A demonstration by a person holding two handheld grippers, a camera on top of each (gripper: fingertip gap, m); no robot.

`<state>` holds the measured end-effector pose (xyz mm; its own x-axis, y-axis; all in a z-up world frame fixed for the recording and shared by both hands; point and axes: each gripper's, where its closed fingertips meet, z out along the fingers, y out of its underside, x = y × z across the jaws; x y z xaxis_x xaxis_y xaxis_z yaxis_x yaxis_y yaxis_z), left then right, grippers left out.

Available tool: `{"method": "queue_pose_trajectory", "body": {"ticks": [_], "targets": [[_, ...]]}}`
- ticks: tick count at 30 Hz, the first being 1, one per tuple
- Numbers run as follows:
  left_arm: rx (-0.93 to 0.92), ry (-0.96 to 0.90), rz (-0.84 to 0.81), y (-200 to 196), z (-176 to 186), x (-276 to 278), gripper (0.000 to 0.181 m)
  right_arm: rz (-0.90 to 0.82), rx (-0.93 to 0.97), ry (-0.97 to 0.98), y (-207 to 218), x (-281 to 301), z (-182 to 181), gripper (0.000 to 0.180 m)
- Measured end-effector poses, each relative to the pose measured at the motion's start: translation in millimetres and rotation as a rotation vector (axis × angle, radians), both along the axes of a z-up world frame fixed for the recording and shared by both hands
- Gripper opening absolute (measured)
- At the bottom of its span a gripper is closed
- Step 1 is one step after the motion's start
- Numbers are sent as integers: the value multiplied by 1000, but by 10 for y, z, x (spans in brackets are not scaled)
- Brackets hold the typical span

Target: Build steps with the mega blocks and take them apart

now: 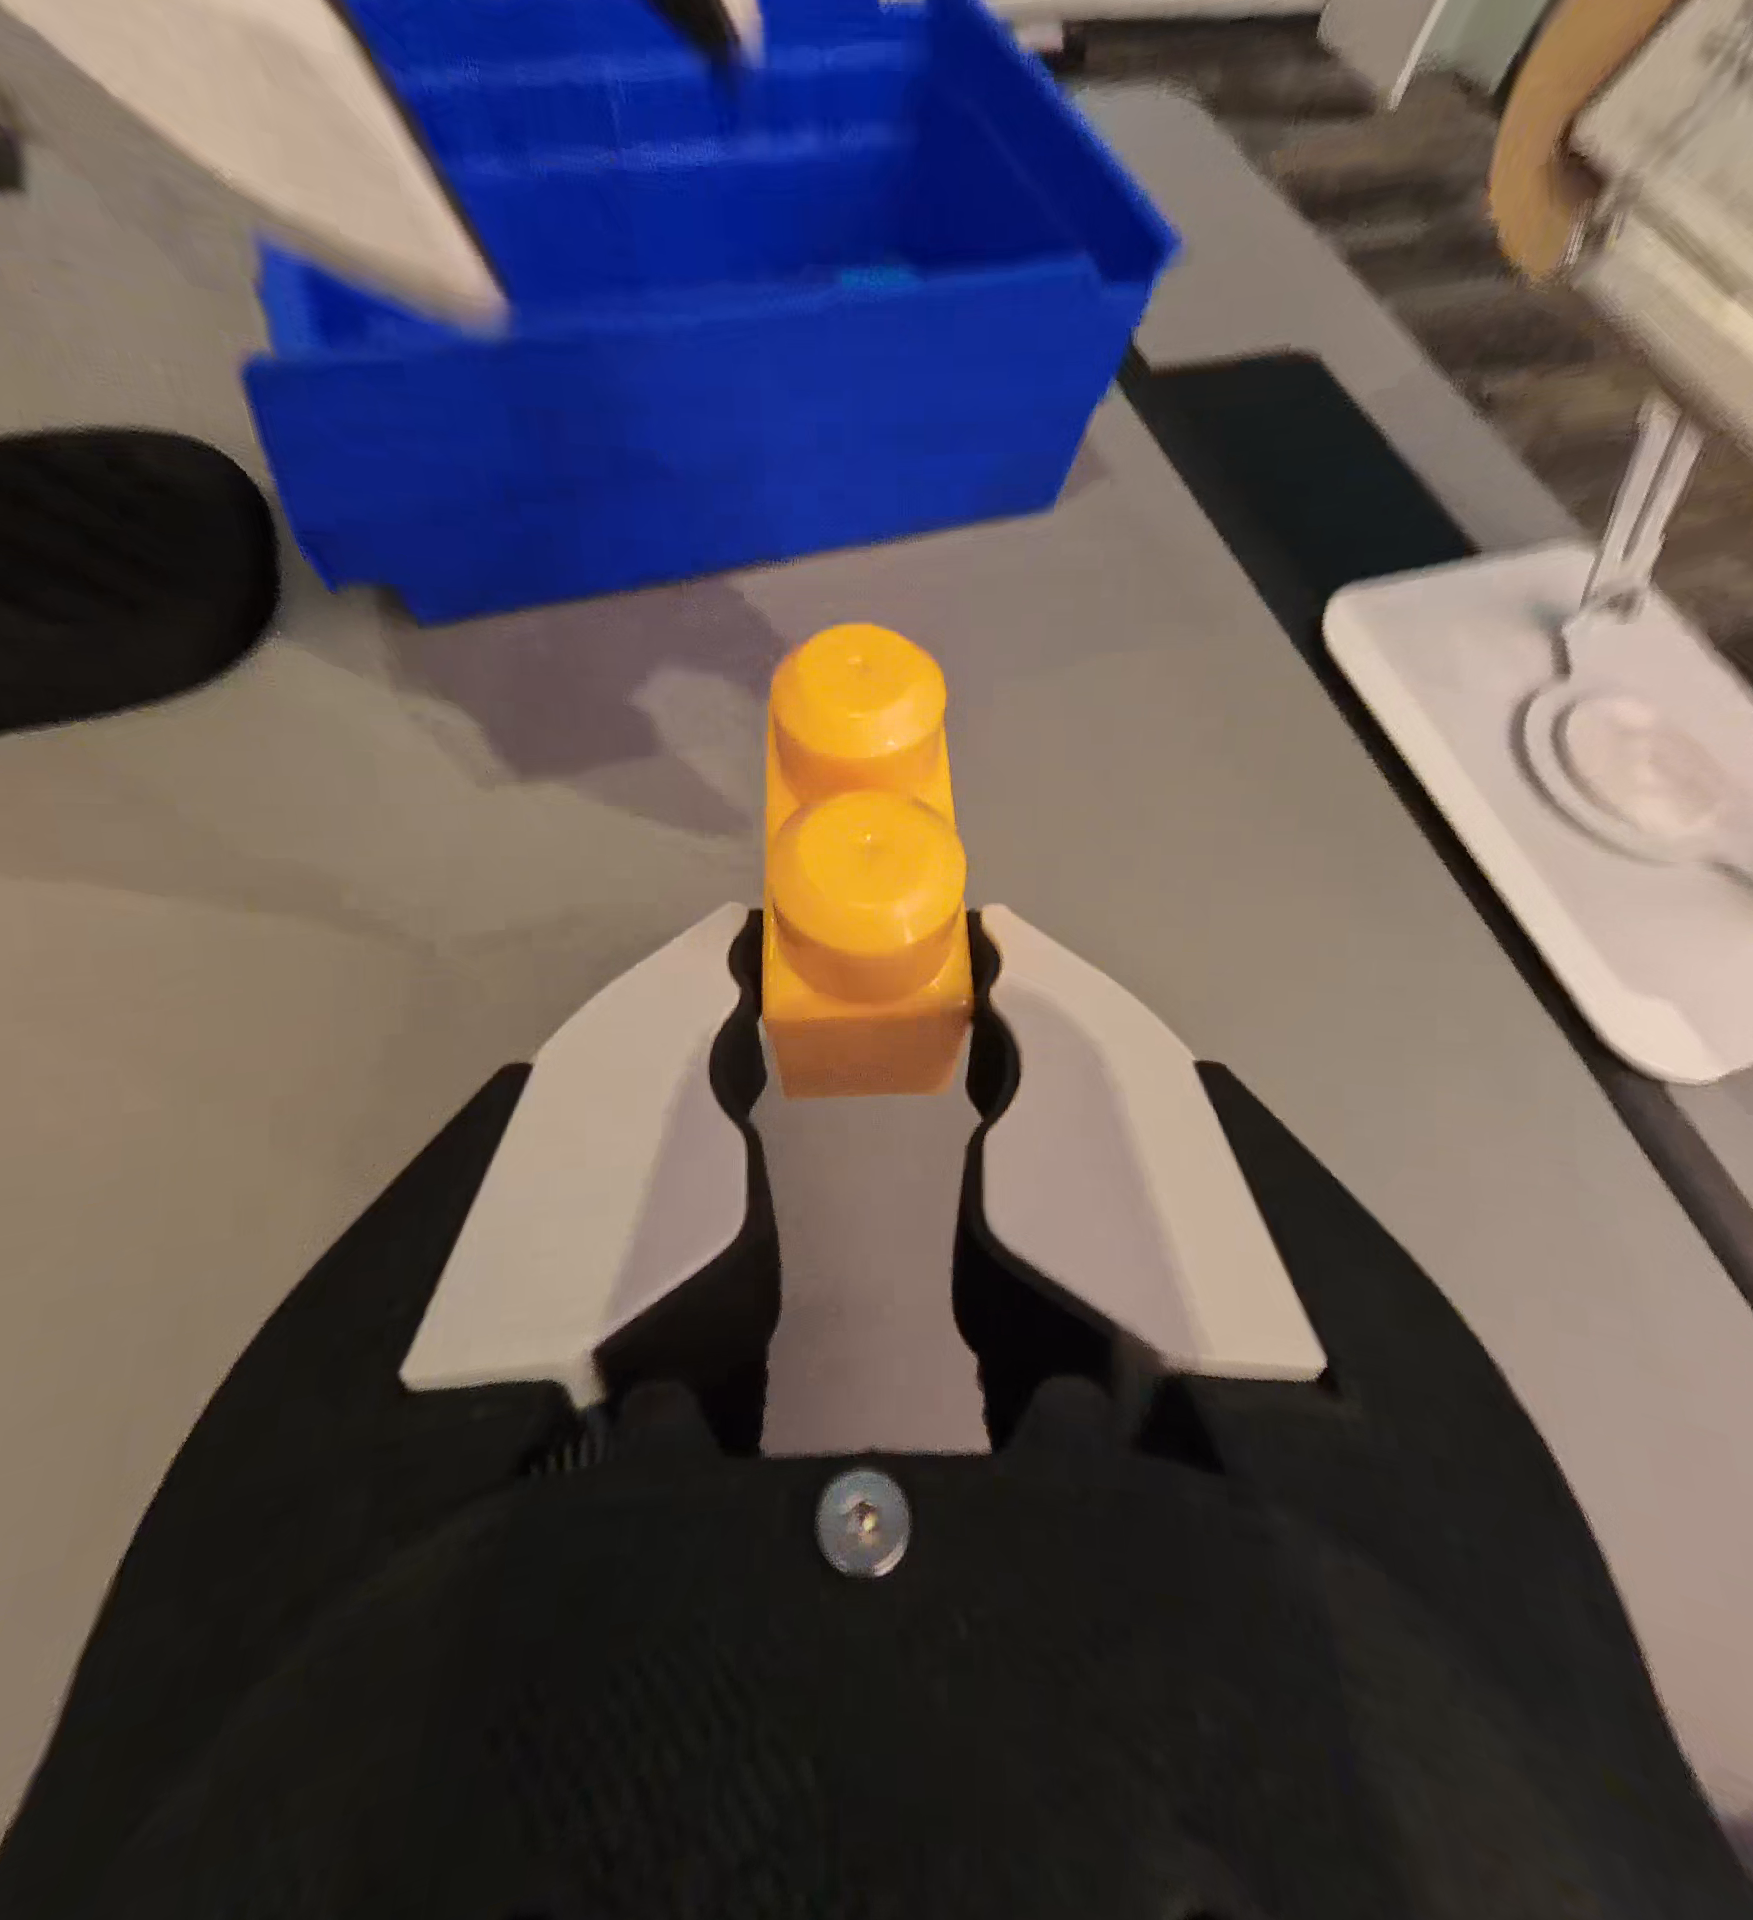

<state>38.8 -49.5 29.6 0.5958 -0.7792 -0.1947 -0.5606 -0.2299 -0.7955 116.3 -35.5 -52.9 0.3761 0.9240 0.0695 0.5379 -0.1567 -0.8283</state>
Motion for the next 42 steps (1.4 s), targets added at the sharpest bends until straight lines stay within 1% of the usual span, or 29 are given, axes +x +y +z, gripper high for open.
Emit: {"method": "queue_pose_trajectory", "body": {"ticks": [1, 3, 4, 6, 8, 10, 11, 14, 17, 19, 21, 24, 26, 29, 32, 34, 35, 36, 40, 42], "targets": [[-31, 34, 54, 9, -40, -217, 63, -11, -41, -30, 35, 54, -79, 37], [-64, 121, 198, 43, -157, -726, 73, -37, -112, -77, 101, 153, -222, 37], [-77, 162, 276, 44, -225, -987, 73, -52, -135, -97, 130, 192, -287, 37], [-143, 173, 425, -12, -390, -1411, 64, -91, -153, -158, 191, 260, -425, 37], [-281, 112, 502, -136, -624, -1607, 59, -111, -142, -228, 225, 297, -553, 37], [-397, 56, 540, -223, -838, -1681, 60, -102, -141, -284, 204, 293, -658, 37], [-438, 39, 549, -255, -930, -1689, 60, -96, -137, -306, 190, 285, -697, 37], [-502, 80, 568, -296, -1152, -1726, 63, -78, -123, -373, 131, 279, -814, 37], [-554, 117, 576, -313, -1295, -1704, 67, -73, -156, -447, 61, 304, -938, 37], [-578, 144, 578, -310, -1358, -1685, 66, -103, -126, -478, 99, 322, -947, 41], [-591, 163, 580, -290, -1392, -1669, 63, -119, -47, -477, 159, 311, -854, 49], [-624, 180, 589, -256, -1452, -1665, 67, -146, 107, -423, 244, 270, -594, 49], [-661, 171, 594, -251, -1497, -1655, 64, -162, 167, -416, 266, 281, -468, 49], [-719, 205, 594, -295, -1591, -1681, 65, -161, 195, -416, 260, 299, -396, 49], [-776, 257, 591, -367, -1689, -1714, 66, -160, 192, -425, 265, 317, -411, 49], [-802, 271, 578, -403, -1721, -1707, 59, -155, 188, -435, 265, 320, -439, 49], [-804, 278, 574, -407, -1715, -1712, 53, -153, 188, -442, 265, 321, -454, 49], [-799, 281, 572, -400, -1704, -1718, 41, -150, 190, -450, 266, 324, -470, 49], [-727, 333, 578, -317, -1667, -1849, 37, -146, 211, -484, 278, 338, -500, 49], [-686, 308, 580, -266, -1590, -1888, 37, -149, 225, -479, 287, 341, -469, 49]]}}
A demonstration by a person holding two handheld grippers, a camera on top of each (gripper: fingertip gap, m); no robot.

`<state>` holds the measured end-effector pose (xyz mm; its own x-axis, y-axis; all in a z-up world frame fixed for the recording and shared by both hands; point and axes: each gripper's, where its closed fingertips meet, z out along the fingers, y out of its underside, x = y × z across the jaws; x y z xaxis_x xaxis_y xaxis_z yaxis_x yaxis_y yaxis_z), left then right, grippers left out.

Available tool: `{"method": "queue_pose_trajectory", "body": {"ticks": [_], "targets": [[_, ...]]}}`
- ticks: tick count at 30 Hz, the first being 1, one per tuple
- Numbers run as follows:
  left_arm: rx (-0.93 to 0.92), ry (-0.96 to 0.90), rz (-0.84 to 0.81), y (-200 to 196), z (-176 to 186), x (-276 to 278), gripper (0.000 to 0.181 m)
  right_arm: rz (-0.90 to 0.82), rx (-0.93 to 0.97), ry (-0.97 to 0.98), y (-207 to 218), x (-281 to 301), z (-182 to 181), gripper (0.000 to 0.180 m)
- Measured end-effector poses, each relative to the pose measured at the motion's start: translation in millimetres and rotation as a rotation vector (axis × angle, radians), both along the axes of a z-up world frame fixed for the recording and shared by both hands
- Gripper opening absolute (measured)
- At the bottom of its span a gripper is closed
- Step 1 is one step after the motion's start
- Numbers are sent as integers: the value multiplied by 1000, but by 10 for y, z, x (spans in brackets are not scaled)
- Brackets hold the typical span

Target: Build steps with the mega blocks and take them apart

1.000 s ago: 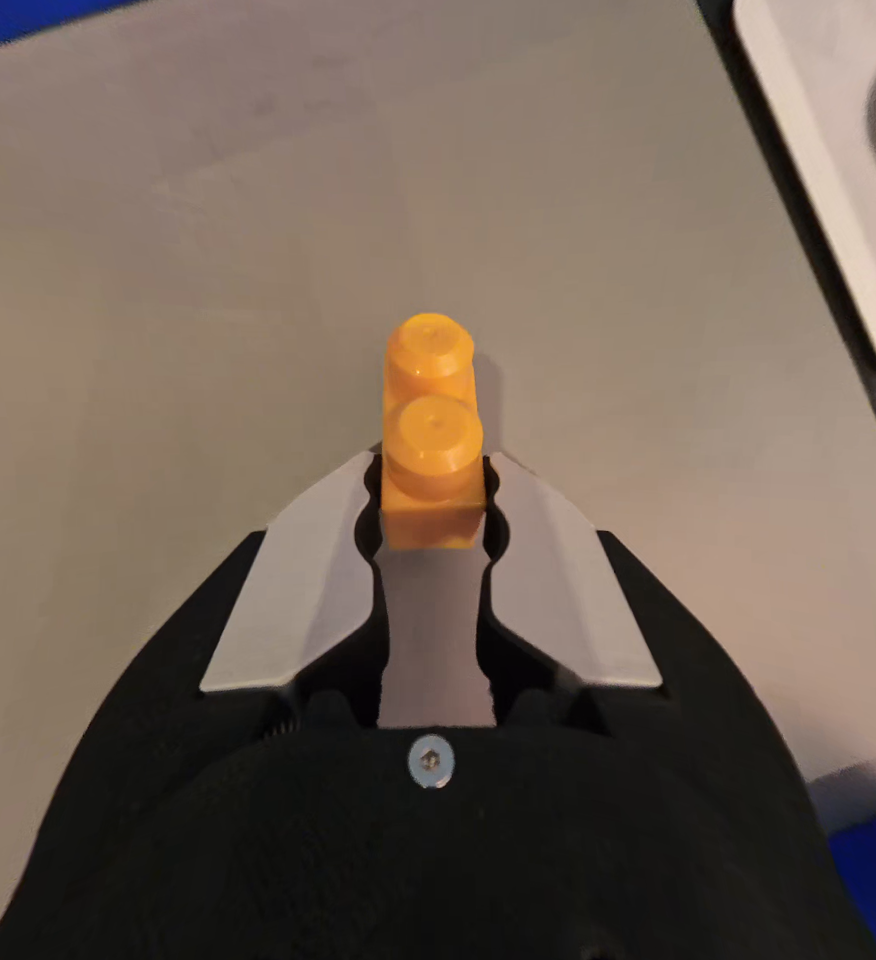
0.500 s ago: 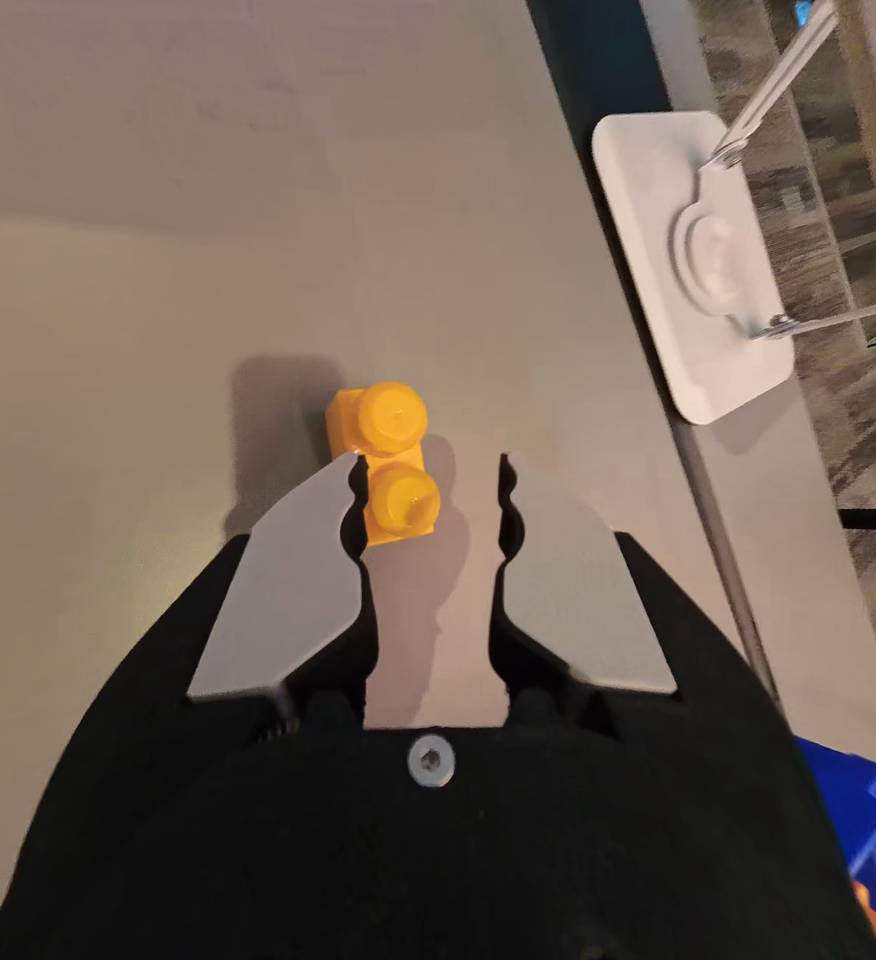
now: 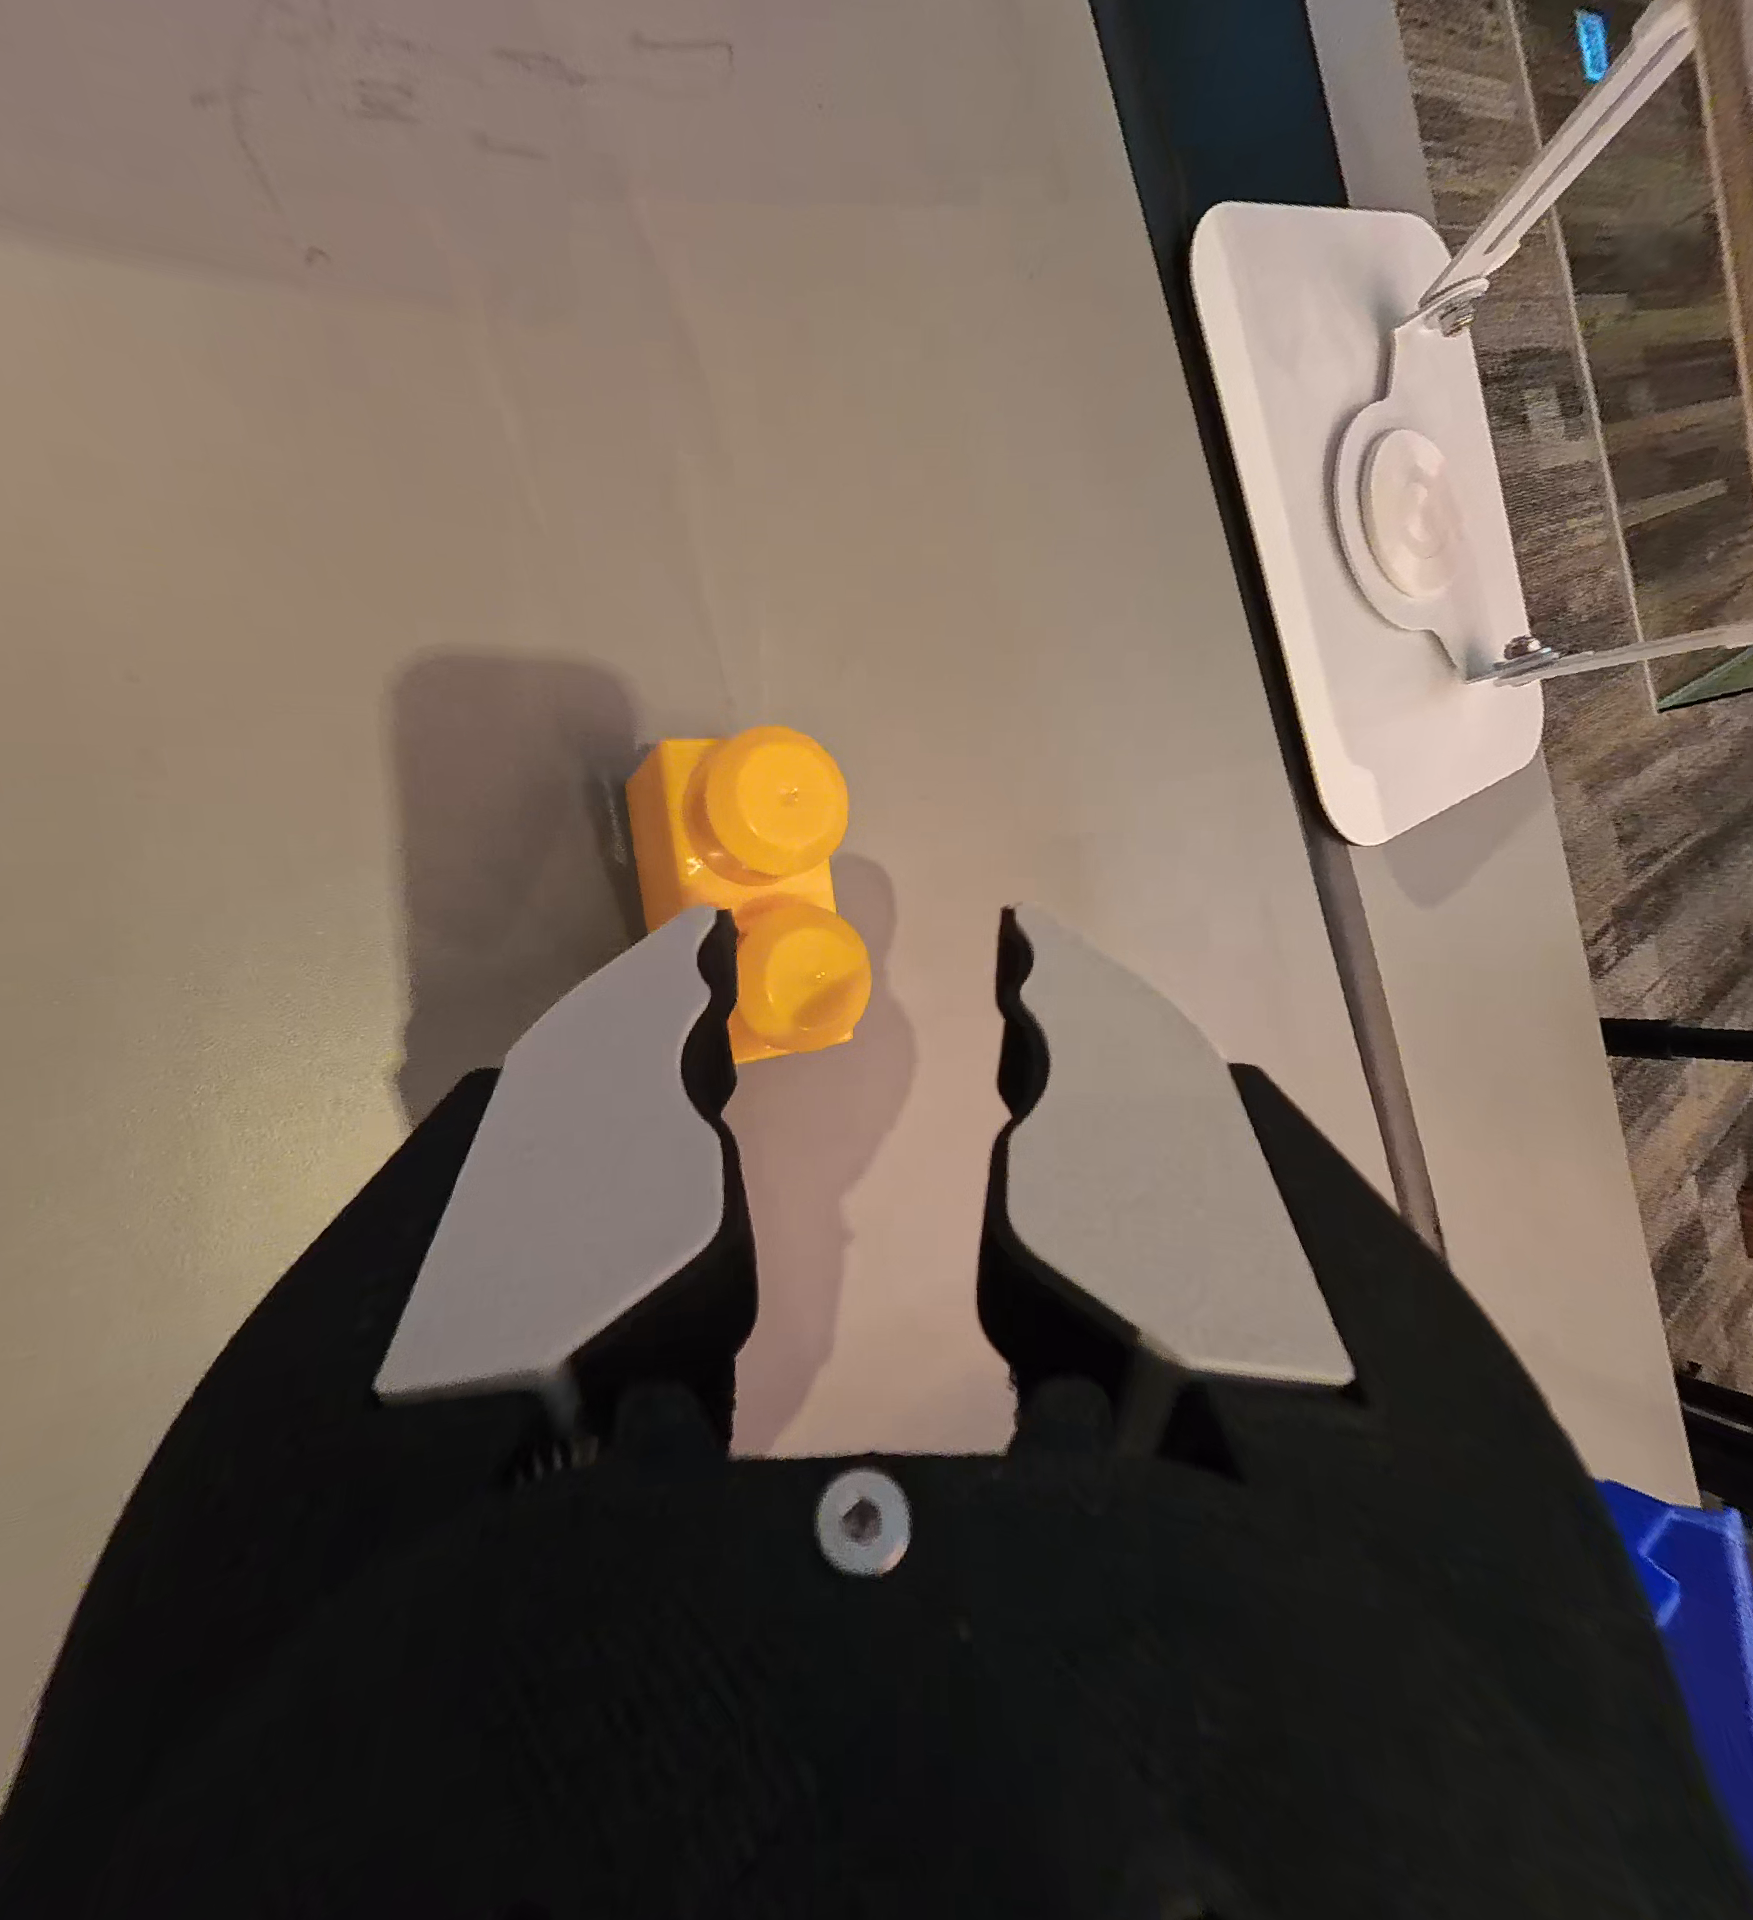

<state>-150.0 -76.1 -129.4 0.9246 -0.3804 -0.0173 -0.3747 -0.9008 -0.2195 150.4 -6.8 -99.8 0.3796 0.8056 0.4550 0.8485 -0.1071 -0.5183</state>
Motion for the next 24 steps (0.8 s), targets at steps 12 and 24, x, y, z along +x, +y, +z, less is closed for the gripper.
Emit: {"method": "queue_pose_trajectory", "body": {"ticks": [12, 24], "targets": [[596, -597, -560, -511, 1626, 1253, 37, 407, -72, 633, -727, -471, 1224, 48], [600, -687, -913, -856, 1575, 2470, 36, 732, -406, 783, -1507, -596, 1451, 29]]}}
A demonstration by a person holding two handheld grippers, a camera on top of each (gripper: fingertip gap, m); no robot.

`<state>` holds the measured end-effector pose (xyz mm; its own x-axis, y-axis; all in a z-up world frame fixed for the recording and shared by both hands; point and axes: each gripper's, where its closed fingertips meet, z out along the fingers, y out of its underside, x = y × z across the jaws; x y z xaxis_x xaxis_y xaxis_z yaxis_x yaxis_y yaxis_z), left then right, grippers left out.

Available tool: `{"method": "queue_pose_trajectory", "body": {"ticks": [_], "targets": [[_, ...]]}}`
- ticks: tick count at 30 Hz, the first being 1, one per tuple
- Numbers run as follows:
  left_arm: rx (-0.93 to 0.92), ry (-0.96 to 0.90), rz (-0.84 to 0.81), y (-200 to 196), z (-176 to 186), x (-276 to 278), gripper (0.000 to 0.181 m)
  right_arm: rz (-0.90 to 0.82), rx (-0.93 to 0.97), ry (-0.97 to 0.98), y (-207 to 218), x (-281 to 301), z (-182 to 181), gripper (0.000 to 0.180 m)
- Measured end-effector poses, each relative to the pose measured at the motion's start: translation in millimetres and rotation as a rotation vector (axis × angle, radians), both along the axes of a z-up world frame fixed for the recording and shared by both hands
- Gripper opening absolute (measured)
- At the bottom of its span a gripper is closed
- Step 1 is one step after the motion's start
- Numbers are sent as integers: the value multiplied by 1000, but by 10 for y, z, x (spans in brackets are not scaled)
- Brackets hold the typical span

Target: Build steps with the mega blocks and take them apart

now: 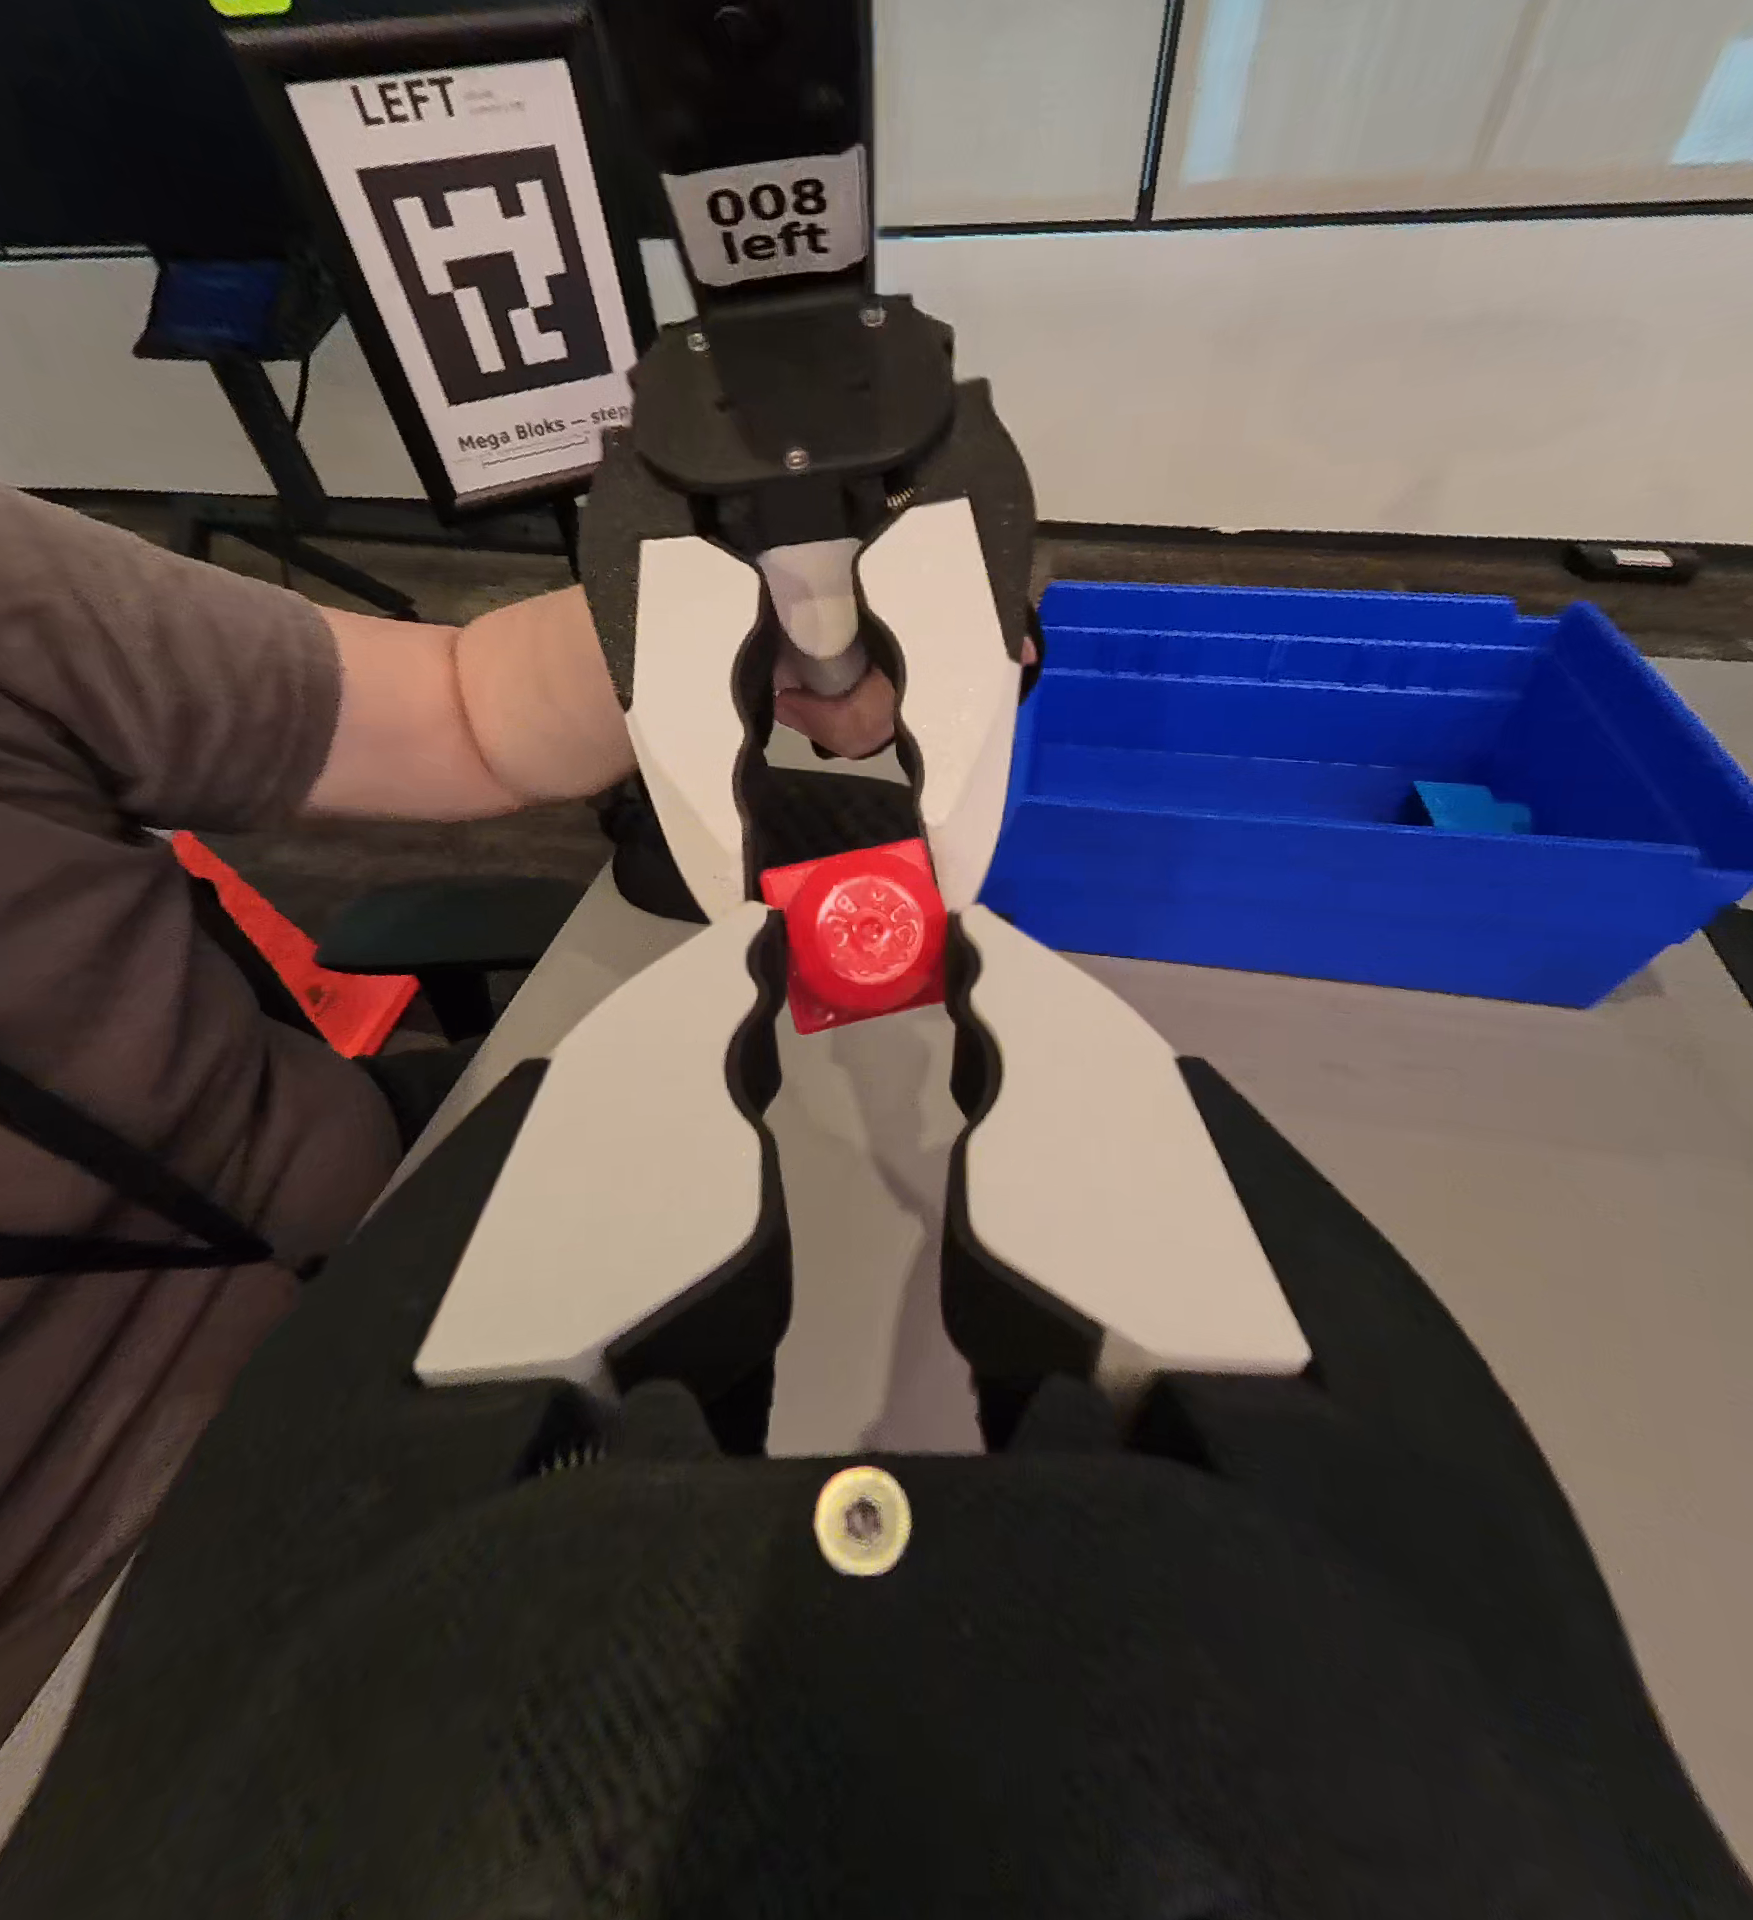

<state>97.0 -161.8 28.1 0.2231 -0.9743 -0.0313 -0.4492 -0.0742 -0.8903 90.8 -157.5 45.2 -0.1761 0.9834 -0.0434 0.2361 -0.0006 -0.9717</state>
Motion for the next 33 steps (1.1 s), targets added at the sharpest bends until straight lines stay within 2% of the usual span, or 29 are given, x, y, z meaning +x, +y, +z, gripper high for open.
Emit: {"method": "queue_pose_trajectory", "body": {"ticks": [1, 3, 7, 10, 15, 21, 25, 28, 30, 33], "targets": [[1, -1, 13, 34, -7, -8, 40, -1, -1, -17, 19, 27, -6, 29], [40, 18, 81, 181, -15, -72, 62, -85, 5, -107, 202, 119, -78, 29], [135, -27, 214, 437, 113, -241, 68, -514, 80, -554, 1029, 729, -698, 29], [181, -101, 251, 496, 311, -293, 72, -689, 29, -771, 1372, 1120, -1122, 29], [249, -206, 275, 528, 709, -339, 72, -670, -8, -892, 1481, 1198, -1555, 29], [269, -229, 301, 580, 1031, -460, 71, -637, 82, -962, 1498, 1279, -1631, 30], [240, -299, 296, 602, 1333, -517, 69, -654, 129, -889, 1542, 1223, -1470, 33], [254, -344, 268, 560, 1510, -548, 70, -602, 164, -718, 1464, 905, -1280, 40], [280, -368, 275, 548, 1506, -604, 70, -537, 128, -676, 1333, 695, -1321, 50], [351, -418, 266, 567, 1479, -671, 68, -535, 114, -756, 1311, 606, -1591, 55]]}}
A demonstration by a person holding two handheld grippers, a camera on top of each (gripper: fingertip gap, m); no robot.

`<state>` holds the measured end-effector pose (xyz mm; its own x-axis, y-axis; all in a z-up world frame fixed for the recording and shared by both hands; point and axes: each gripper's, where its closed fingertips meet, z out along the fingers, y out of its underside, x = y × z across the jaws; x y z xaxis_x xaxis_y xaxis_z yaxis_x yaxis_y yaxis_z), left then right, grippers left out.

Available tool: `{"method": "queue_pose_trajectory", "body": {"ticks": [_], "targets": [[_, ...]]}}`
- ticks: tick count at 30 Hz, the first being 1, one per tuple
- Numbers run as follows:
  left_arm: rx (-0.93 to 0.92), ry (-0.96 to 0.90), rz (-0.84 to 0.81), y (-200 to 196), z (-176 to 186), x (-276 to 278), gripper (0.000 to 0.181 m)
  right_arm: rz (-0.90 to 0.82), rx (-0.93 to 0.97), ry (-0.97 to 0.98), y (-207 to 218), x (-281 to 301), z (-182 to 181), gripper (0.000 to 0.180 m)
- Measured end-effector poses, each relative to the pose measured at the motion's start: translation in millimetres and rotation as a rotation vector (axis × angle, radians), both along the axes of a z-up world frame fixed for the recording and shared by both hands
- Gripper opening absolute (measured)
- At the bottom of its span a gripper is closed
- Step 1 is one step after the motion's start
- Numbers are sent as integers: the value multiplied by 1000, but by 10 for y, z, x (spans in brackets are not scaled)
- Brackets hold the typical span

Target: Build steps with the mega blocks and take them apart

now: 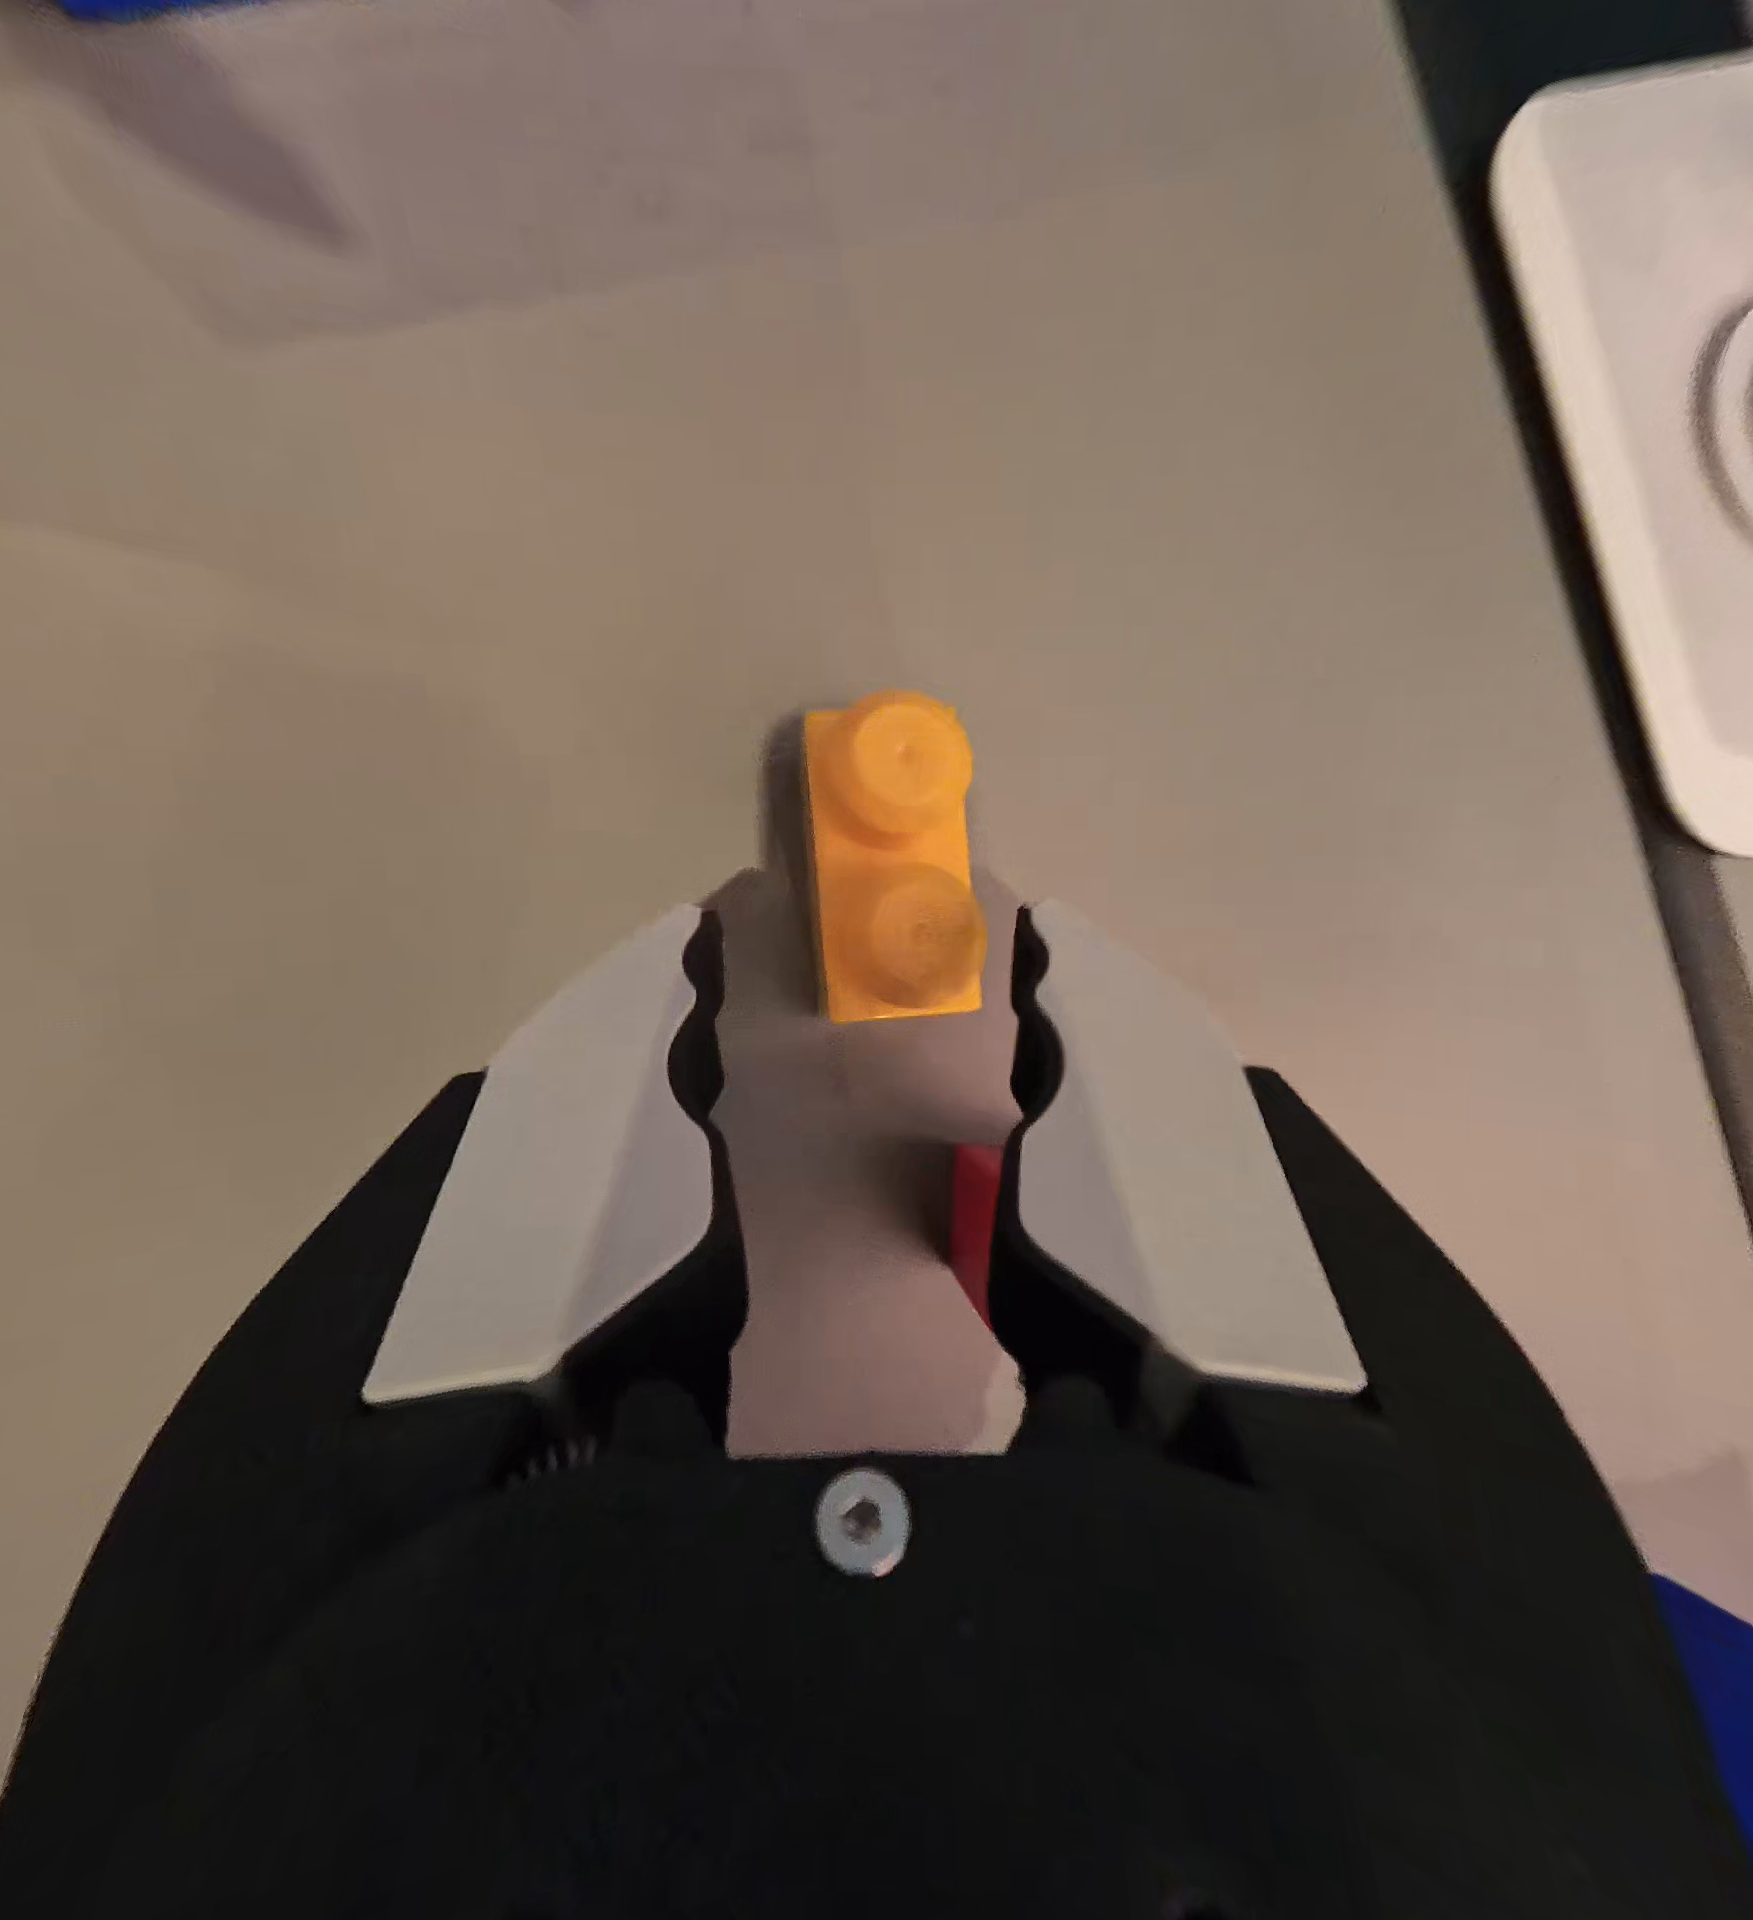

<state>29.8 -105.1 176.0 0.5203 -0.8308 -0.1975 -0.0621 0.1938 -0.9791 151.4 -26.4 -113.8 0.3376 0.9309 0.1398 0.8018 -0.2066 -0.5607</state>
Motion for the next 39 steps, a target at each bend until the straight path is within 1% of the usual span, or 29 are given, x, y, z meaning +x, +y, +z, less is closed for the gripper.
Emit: {"method": "queue_pose_trajectory", "body": {"ticks": [1, 2, 3, 4, 6, 8, 10, 13, 15, 16, 17, 22, 26, 39], "targets": [[-6, 10, 14, 41, -45, -35, 68, -18, 3, -40, 26, 16, -92, 54], [-29, 25, 22, 79, -112, -67, 69, -31, 11, -66, 53, 32, -147, 47], [-53, 42, 14, 102, -187, -83, 70, -27, 6, -55, 49, 20, -147, 36], [-75, 66, -11, 106, -268, -81, 70, -16, -15, -11, 20, -15, -96, 33], [-123, 119, -56, 131, -443, -49, 72, -2, -86, 120, -54, -75, 106, 33], [-139, 157, -64, 213, -587, 15, 72, 15, -156, 256, -126, -94, 373, 33], [-164, 189, -113, 243, -760, 156, 71, 29, -180, 359, -179, -63, 637, 33], [-233, 231, -221, 219, -1065, 454, 71, 73, -198, 475, -312, -16, 990, 33], [-256, 254, -275, 200, -1233, 654, 71, 103, -192, 512, -402, 3, 1153, 33], [-261, 266, -305, 173, -1300, 746, 67, 124, -180, 513, -448, 3, 1201, 33], [-261, 279, -330, 144, -1352, 824, 62, 142, -163, 509, -486, -2, 1236, 33], [-277, 356, -326, 122, -1559, 989, 69, 200, -91, 496, -601, -67, 1329, 33], [-288, 332, -352, 73, -1539, 1041, 66, 231, -62, 480, -673, -130, 1337, 33], [-282, 400, -358, 63, -1698, 1081, 52, 257, -16, 470, -774, -235, 1366, 33]]}}
